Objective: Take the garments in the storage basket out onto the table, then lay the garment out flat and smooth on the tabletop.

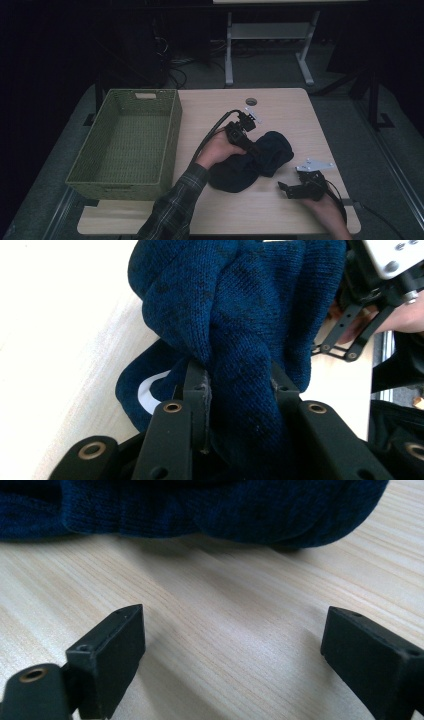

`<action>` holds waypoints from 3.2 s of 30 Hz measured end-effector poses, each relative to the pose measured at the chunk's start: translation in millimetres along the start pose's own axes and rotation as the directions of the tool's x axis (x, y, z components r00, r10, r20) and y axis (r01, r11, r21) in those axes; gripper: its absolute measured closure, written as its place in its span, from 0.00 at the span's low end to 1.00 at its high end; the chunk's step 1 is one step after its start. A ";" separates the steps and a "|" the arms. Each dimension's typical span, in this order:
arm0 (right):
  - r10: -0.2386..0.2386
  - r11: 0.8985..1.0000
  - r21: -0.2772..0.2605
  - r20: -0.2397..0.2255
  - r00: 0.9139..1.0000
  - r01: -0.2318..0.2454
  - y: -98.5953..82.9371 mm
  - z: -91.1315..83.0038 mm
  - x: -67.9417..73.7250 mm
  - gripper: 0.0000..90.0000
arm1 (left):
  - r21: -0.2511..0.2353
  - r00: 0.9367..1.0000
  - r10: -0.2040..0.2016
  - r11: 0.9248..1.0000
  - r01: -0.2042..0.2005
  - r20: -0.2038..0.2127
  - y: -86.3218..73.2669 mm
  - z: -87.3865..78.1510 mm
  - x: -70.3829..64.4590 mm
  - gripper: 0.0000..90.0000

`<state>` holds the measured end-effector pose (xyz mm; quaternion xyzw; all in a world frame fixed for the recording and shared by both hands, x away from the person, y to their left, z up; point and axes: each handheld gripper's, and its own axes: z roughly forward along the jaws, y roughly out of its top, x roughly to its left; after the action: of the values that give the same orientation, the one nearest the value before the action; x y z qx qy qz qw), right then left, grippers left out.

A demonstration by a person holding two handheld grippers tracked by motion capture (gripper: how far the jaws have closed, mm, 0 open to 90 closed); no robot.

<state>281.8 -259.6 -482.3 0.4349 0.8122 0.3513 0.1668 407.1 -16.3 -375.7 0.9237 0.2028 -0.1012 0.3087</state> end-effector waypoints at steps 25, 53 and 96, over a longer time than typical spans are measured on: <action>-0.002 1.000 -0.001 0.001 1.000 0.002 0.0 0.1 -0.2 0.11 | -0.044 0.998 0.052 0.998 -0.052 -0.021 -11.2 -17.1 -6.6 0.41; -0.002 1.000 -0.001 0.001 1.000 0.002 -0.1 0.1 -0.1 0.11 | -0.031 0.996 0.082 0.996 -0.083 -0.044 -79.3 -50.1 -51.0 1.00; 0.012 1.000 -0.005 -0.038 0.999 -0.012 4.1 -30.7 1.8 0.18 | -0.016 0.983 0.025 0.999 -0.029 -0.183 -143.3 14.5 -35.6 0.99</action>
<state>265.5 -269.7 -457.9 0.4325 0.8118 0.3625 0.1502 311.6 68.0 -451.9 0.9288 0.2187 -0.0101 0.2989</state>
